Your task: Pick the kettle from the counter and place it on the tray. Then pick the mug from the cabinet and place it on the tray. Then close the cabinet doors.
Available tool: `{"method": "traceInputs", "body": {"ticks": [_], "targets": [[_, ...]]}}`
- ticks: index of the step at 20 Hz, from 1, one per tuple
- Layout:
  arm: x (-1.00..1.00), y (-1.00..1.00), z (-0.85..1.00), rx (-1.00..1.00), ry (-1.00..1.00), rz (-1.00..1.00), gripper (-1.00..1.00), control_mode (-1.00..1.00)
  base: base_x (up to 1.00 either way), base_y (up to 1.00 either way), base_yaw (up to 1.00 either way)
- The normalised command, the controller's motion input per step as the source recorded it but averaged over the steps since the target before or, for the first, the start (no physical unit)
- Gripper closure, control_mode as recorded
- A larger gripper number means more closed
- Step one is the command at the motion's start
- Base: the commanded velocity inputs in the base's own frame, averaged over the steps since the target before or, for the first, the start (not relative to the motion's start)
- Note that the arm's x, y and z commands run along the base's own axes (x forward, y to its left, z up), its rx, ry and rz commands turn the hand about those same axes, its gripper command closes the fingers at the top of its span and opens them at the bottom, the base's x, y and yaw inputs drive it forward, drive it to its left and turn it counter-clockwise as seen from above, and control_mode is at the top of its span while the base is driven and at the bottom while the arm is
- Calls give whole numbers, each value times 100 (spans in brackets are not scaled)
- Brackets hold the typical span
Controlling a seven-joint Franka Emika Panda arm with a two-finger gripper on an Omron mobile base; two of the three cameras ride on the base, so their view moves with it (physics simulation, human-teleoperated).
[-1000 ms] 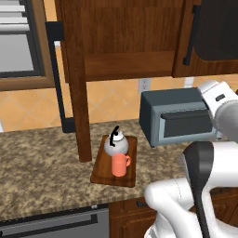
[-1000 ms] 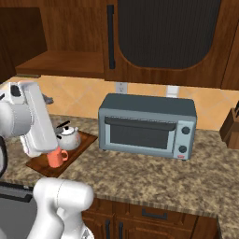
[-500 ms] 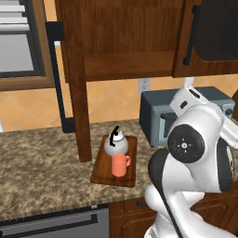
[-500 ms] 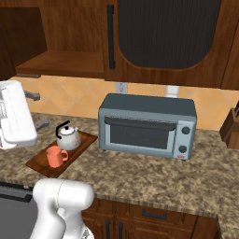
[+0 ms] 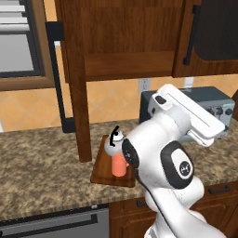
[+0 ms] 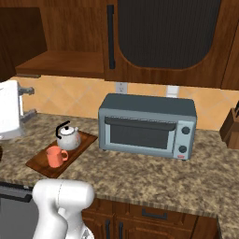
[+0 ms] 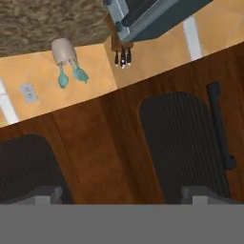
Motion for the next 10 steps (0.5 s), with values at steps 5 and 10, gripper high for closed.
{"method": "traceInputs", "body": {"ticks": [5,10], "targets": [[0,4,-24,-36,-19,-18,-100,-100,0,0,0],[0,16,-7,-25,-10,-18,-100,-100,0,0,0]]}}
